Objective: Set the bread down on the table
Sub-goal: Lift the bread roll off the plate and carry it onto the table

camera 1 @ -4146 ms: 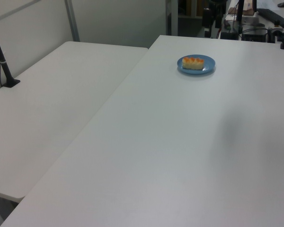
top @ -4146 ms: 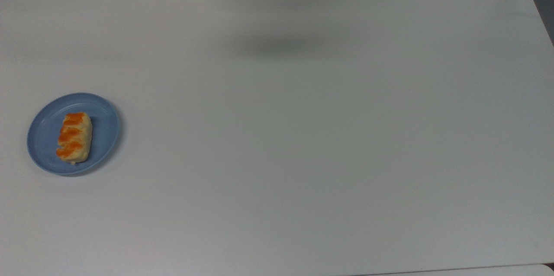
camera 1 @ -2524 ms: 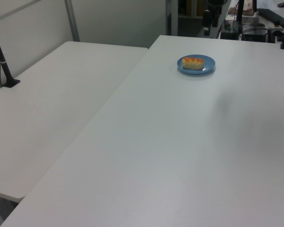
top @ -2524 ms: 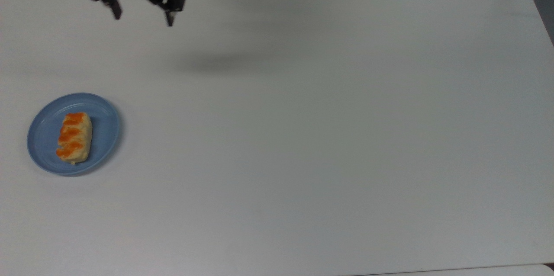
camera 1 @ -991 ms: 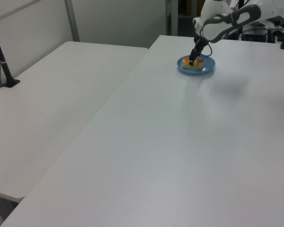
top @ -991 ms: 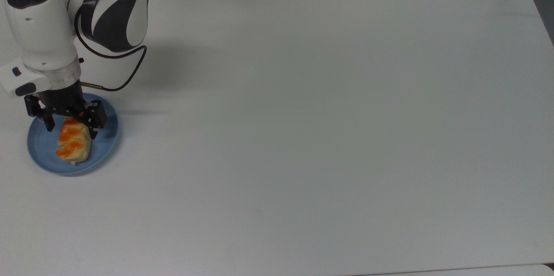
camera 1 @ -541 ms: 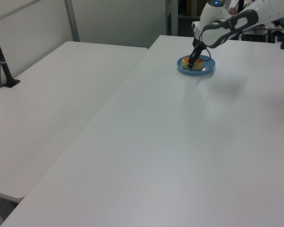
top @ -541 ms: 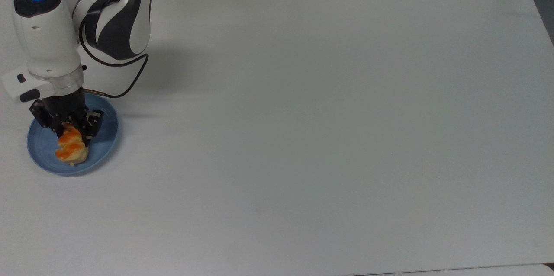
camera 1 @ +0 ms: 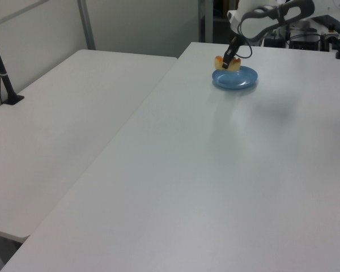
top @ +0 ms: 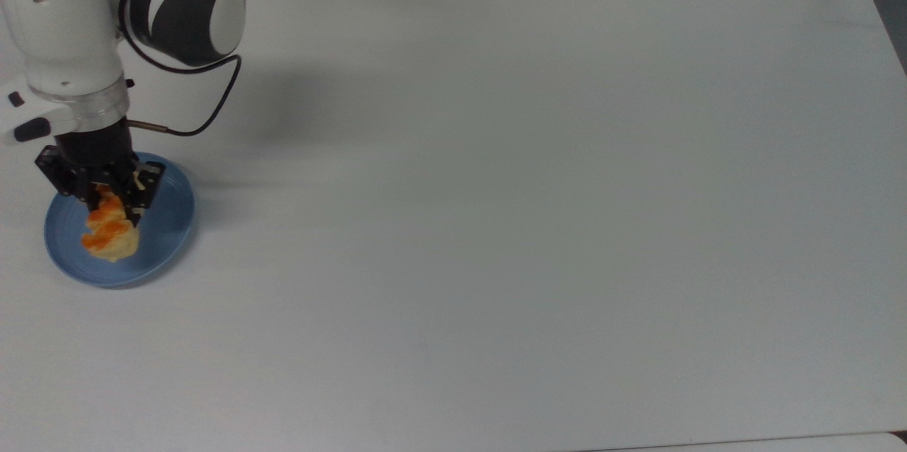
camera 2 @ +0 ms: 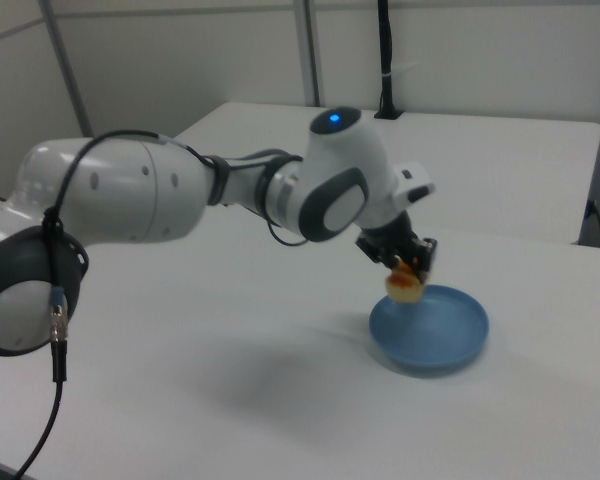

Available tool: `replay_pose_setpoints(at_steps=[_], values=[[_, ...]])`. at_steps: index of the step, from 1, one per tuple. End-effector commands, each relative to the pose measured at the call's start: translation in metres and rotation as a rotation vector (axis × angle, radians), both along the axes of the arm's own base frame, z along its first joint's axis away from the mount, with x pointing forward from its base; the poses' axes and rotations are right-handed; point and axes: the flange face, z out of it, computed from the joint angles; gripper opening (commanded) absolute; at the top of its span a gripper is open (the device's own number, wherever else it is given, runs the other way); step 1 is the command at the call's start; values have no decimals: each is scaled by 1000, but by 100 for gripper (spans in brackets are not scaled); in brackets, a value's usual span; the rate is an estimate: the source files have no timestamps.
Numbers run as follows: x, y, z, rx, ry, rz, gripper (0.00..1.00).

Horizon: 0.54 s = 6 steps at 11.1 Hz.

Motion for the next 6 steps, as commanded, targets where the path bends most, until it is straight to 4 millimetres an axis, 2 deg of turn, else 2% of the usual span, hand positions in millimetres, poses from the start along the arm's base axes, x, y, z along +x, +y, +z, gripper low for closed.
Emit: replay_pose_setpoints(at_steps=[1,3,4,6], values=[[8,97,1,55,38,-6,44],[9,167,-23,77,81,-1,44],[9,188,-32,67,93,-5,45],[11,209,-41,43,100,-18,50]])
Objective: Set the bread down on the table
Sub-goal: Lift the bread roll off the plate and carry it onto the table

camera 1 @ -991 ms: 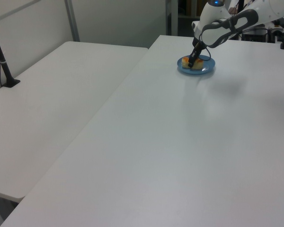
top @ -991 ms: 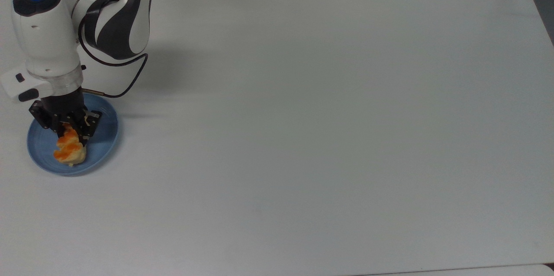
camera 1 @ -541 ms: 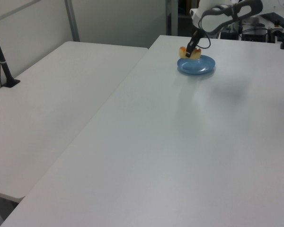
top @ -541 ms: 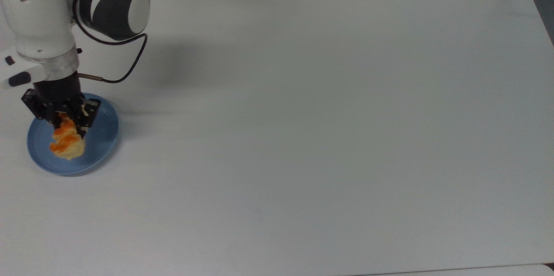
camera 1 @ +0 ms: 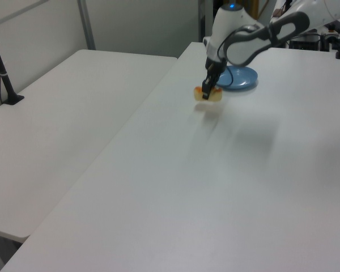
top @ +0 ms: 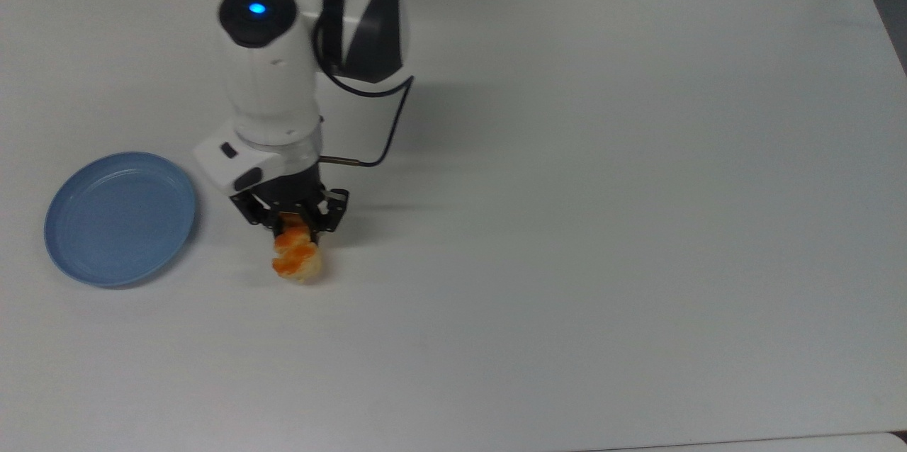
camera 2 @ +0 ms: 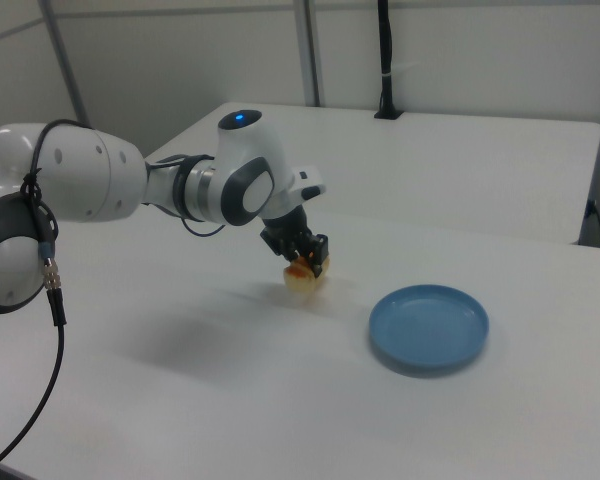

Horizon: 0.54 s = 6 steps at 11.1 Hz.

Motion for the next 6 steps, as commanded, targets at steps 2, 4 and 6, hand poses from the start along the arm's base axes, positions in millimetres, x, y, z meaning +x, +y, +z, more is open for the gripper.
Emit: replay_pose_setpoints(at_steps=[2,4,6], values=[[-9,13,0,-32,16,-29,100],[-7,23,11,-34,5,-15,100],[-10,34,43,-36,24,-9,100]])
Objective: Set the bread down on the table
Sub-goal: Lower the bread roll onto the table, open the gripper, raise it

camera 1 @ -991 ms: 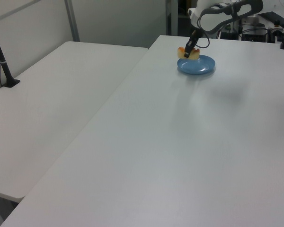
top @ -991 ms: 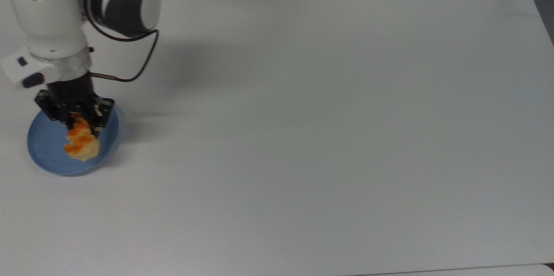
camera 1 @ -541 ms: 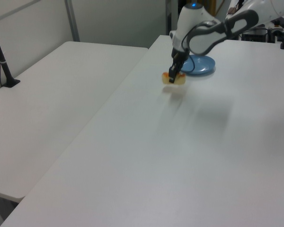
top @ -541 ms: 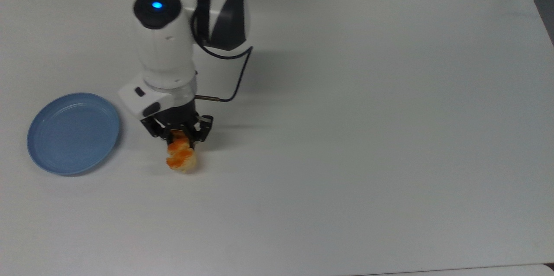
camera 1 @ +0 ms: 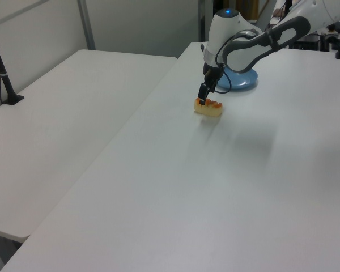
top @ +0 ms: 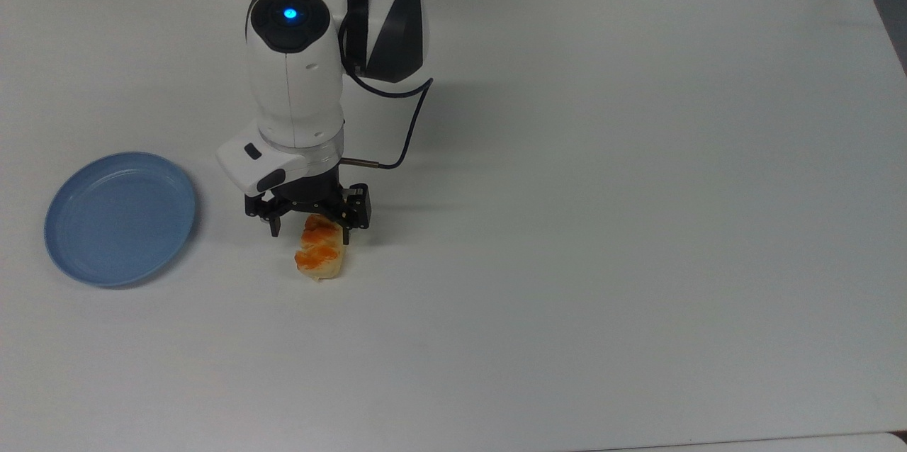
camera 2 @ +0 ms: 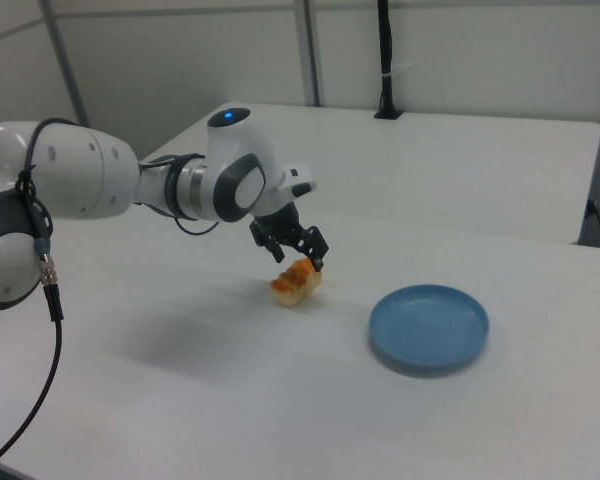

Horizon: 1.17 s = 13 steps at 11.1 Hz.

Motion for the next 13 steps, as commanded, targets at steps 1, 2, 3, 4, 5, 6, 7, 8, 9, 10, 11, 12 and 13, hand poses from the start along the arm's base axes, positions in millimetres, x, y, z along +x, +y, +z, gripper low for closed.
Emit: replay_pose_setpoints(at_steps=[1,2,3,4,5,6,7,8,9,10,11,12,13], values=[[-17,23,70,-23,33,3,100],[-29,31,103,-22,53,8,100],[-46,34,130,-18,101,0,100],[-61,37,152,-17,142,-6,100],[-76,43,171,-15,175,-7,100],[-90,44,190,8,200,-23,100],[-105,44,206,25,235,-26,100],[-118,38,225,37,240,-37,100],[-131,29,241,48,236,-55,100],[-135,24,245,53,250,-65,100],[-136,23,245,52,253,-68,100],[-136,26,246,51,250,-61,100],[-136,26,247,47,249,-61,100]])
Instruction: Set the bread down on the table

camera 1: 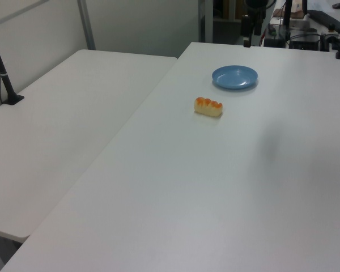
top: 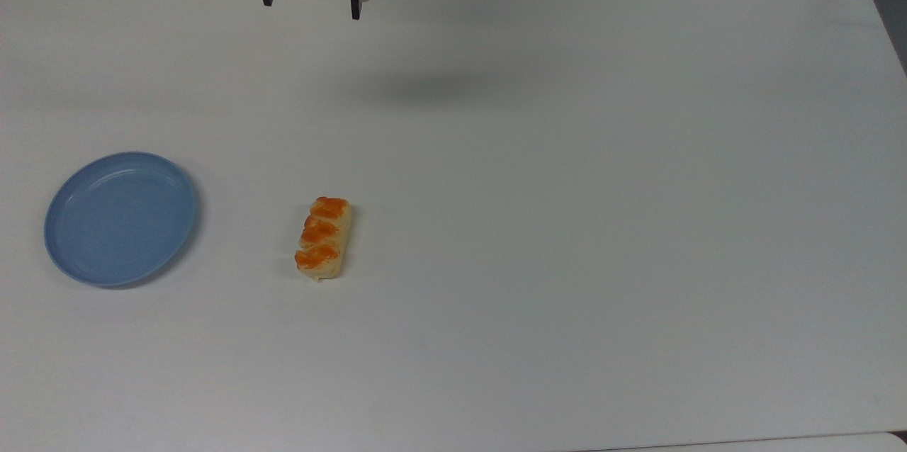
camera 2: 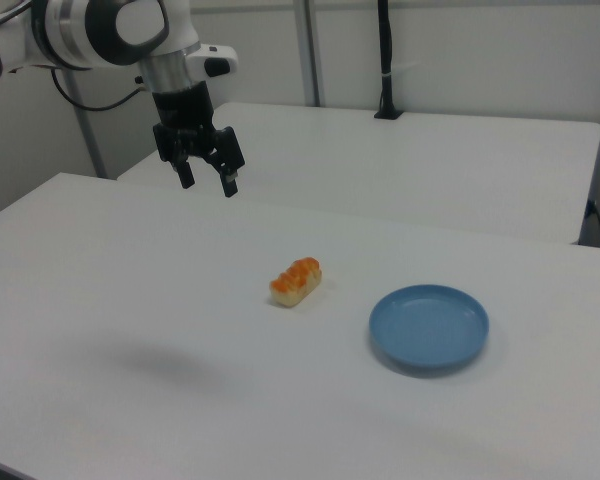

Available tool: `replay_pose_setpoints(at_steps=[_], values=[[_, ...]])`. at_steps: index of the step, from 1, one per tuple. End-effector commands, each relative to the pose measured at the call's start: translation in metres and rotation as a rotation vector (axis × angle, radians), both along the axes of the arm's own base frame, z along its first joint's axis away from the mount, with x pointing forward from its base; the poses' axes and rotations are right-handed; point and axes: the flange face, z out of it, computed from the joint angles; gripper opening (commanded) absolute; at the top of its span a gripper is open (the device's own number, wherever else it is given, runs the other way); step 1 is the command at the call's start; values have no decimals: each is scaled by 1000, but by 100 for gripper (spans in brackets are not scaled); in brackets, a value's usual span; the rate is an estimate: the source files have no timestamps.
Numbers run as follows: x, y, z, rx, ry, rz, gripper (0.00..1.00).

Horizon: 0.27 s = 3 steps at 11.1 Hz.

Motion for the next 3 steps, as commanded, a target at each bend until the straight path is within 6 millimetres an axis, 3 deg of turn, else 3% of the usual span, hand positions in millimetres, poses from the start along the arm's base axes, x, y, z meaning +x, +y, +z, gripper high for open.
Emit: replay_pose_setpoints(at_steps=[1,3], values=[[-8,2,-3,9,12,-10,100],[-8,1,-3,10,12,-14,100]])
